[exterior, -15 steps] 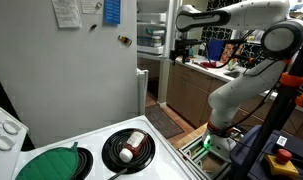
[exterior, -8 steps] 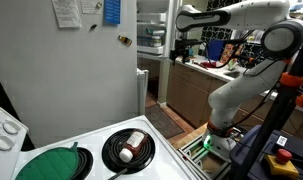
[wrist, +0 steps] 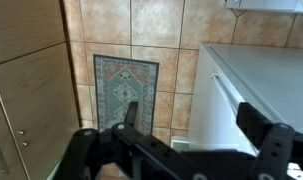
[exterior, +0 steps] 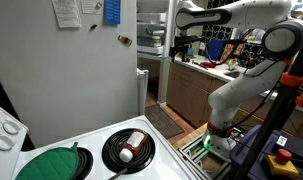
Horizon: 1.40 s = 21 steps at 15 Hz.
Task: Pick up the blue packet from the bottom shelf of the refrigerator door and put it on the second shelf from the bottom on the refrigerator door
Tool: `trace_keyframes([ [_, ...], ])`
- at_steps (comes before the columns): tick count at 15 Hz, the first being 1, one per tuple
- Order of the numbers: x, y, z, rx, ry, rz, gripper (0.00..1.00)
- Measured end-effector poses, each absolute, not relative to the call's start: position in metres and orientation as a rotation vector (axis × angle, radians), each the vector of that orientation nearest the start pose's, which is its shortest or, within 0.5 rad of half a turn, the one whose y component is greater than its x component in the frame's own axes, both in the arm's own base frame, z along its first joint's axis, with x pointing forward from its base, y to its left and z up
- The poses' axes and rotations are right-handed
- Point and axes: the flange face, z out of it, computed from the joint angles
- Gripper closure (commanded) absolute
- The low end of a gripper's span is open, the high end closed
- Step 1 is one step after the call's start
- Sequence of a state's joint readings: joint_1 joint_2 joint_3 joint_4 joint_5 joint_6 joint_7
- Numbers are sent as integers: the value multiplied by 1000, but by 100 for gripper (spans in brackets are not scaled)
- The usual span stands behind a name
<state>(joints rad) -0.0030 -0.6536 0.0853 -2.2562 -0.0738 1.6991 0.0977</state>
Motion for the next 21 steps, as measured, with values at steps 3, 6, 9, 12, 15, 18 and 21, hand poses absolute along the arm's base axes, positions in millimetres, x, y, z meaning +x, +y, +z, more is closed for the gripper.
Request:
trace_keyframes([
  [3, 357, 38, 622, -3308, -40, -236, 0],
  [6, 357, 46, 636, -3345, -120, -296, 0],
  [9, 357, 54, 644, -3358, -170, -332, 0],
  [12, 357, 55, 645, -3360, -180, -334, 0],
  [15, 357, 55, 645, -3360, -182, -334, 0],
  [18, 362, 62, 652, -3377, -232, -447, 0],
  [21, 373, 79, 663, -3416, -420, -647, 0],
])
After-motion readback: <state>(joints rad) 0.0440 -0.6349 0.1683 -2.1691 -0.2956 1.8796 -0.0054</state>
